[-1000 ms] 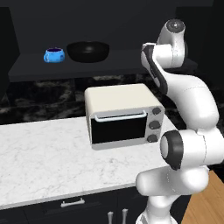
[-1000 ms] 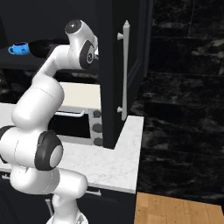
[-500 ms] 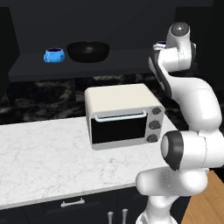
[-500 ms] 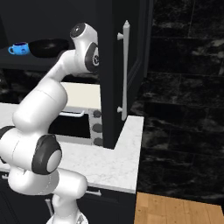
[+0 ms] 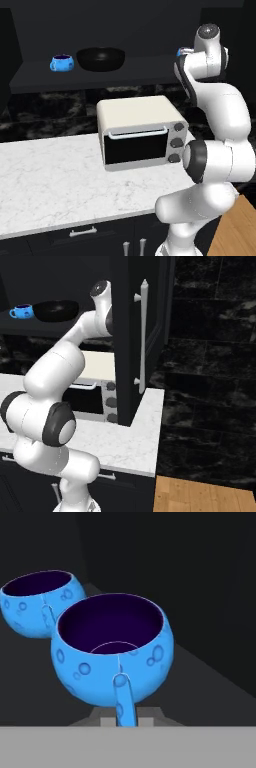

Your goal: Gather all objects into one cabinet and sort the glasses and bowls to opposite sides.

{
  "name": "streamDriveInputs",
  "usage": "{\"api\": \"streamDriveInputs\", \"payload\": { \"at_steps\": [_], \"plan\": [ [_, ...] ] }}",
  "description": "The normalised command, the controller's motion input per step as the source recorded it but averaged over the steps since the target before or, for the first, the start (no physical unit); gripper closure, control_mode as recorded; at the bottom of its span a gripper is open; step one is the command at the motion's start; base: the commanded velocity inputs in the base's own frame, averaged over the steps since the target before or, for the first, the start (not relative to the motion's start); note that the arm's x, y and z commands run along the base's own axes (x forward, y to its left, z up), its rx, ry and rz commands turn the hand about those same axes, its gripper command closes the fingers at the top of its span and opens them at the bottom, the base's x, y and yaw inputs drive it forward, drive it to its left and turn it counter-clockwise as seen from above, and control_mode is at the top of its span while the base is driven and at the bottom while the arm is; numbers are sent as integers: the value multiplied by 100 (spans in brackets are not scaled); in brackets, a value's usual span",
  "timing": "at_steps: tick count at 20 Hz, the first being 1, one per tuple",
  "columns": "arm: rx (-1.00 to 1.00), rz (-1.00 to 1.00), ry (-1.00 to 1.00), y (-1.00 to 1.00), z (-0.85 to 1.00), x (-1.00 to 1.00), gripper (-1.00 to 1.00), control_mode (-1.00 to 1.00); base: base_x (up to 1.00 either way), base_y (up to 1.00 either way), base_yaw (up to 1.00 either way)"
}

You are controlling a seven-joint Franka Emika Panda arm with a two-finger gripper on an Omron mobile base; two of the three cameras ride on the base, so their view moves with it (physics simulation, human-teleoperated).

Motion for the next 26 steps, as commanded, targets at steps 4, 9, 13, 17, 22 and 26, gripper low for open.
{"api": "streamDriveInputs", "payload": {
  "at_steps": [4, 9, 13, 17, 22, 26],
  "plan": [
    [0, 0, 0, -14, 0, 22, 100, -100, 0, 0, 0],
    [0, 0, 0, 0, 0, 19, -100, -100, 0, 0, 0],
    [0, 0, 0, 0, 0, 3, -100, -100, 0, 0, 0],
    [0, 0, -4, 18, 0, -49, -100, -100, 0, 0, 0],
    [0, 1, -3, 55, 0, -81, -100, -100, 0, 0, 0],
    [0, 6, 0, 76, 0, -71, -100, -100, 0, 0, 0]
  ]
}}
